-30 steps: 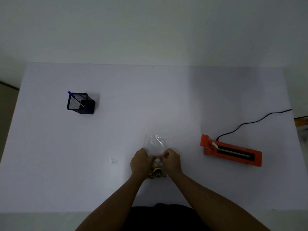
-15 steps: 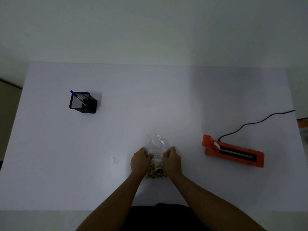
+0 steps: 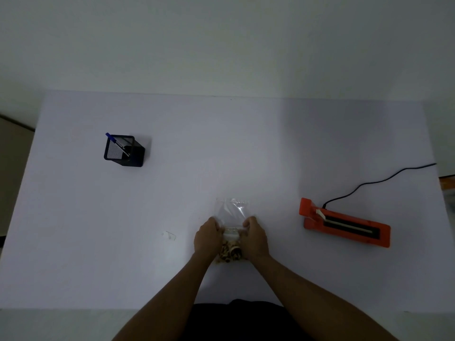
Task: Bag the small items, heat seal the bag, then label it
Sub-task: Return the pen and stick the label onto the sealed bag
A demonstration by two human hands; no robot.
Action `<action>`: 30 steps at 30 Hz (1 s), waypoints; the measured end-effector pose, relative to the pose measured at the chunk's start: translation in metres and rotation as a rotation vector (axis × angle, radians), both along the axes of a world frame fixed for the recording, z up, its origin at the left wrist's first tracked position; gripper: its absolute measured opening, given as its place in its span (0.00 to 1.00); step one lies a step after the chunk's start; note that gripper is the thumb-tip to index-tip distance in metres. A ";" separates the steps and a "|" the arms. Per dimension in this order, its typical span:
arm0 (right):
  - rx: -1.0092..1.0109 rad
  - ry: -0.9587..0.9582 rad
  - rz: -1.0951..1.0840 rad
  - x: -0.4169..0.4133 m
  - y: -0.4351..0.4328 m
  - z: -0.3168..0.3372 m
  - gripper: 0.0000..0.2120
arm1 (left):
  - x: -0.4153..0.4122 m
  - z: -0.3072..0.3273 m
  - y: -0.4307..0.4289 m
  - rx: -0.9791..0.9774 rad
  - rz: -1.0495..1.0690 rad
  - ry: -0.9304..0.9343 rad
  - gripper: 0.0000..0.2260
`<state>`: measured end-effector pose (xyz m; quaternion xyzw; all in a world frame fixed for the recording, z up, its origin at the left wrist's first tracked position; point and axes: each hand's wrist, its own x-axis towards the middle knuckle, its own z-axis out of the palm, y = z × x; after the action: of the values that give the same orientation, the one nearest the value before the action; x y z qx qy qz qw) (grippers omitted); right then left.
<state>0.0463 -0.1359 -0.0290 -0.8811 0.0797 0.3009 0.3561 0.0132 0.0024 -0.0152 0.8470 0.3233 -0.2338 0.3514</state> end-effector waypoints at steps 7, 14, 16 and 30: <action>-0.021 -0.032 -0.040 -0.001 0.006 0.006 0.08 | -0.001 0.002 -0.005 0.001 0.022 -0.030 0.07; -0.058 0.005 -0.023 0.006 0.011 0.008 0.12 | -0.001 -0.007 -0.003 0.034 0.014 -0.012 0.10; -0.061 0.011 -0.022 0.003 0.011 0.006 0.08 | -0.002 -0.006 -0.001 0.029 0.006 -0.025 0.07; 0.094 0.010 -0.099 -0.018 -0.041 0.021 0.09 | -0.037 0.011 0.009 -0.050 0.143 0.030 0.13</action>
<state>0.0282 -0.1772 -0.0081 -0.8569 0.1105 0.2907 0.4112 -0.0238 0.0109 -0.0047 0.8091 0.3822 -0.2289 0.3832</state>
